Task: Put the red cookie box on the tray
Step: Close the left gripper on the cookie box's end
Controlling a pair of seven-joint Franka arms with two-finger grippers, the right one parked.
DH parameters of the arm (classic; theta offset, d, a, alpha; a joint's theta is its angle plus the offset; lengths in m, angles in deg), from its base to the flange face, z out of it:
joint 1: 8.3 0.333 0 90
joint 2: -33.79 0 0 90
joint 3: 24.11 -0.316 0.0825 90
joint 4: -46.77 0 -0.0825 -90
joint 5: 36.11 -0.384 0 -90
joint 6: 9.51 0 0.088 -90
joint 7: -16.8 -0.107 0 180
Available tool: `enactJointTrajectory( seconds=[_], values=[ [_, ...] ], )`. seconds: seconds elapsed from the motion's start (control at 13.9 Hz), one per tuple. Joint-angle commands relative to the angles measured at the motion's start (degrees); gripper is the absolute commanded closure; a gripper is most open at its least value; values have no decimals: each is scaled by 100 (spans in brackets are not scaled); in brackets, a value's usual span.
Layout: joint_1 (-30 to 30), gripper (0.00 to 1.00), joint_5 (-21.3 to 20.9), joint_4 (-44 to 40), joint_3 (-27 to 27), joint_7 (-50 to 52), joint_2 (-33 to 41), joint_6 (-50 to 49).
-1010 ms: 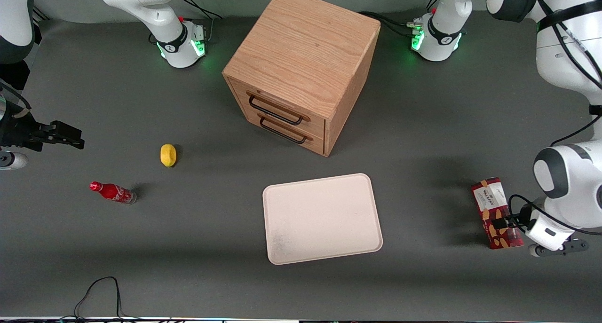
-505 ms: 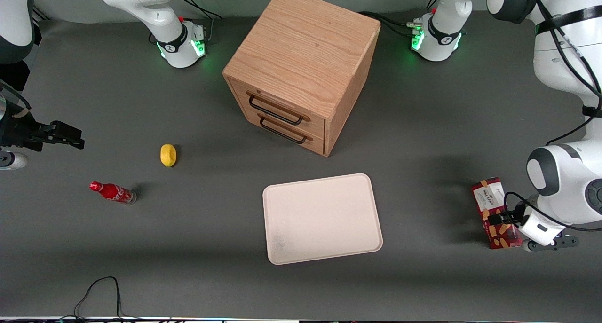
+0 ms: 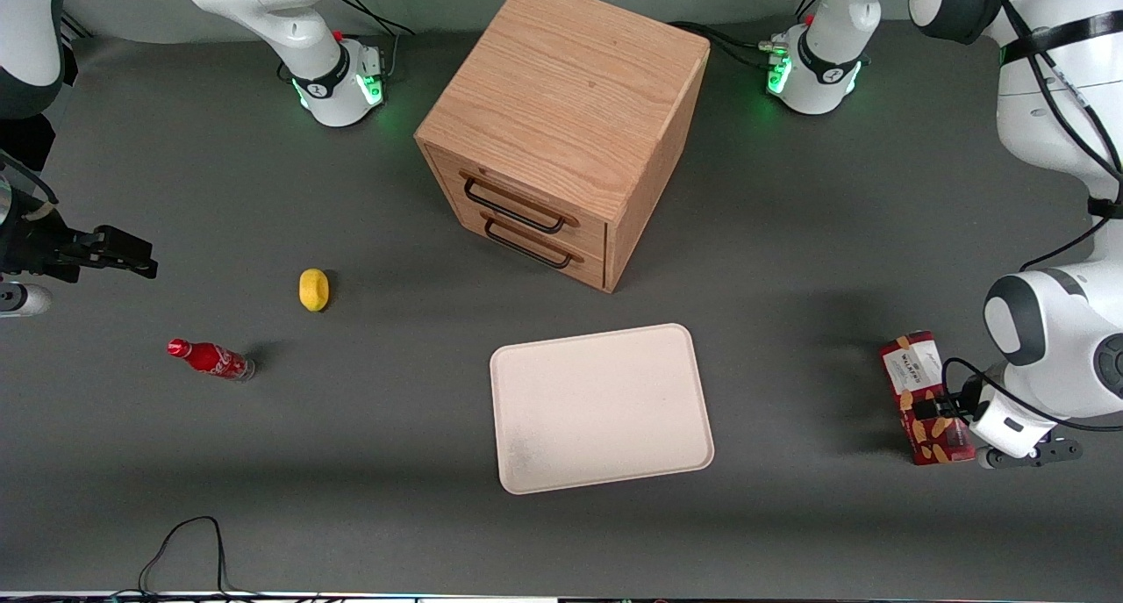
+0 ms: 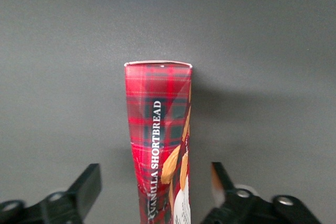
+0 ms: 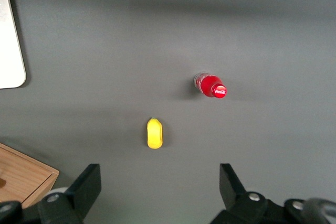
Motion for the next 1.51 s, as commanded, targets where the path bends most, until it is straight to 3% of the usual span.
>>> enactJointTrajectory(
  seconds=[0.0,0.94,1.15,1.44],
  values=[
    [-10,100,66,113,2,-90,62,107],
    [-10,100,119,8,11,-90,350,-164],
    [16,100,75,-412,-15,-99,790,-1338],
    [25,100,92,-1606,-33,-90,1046,-3192]
  ],
)
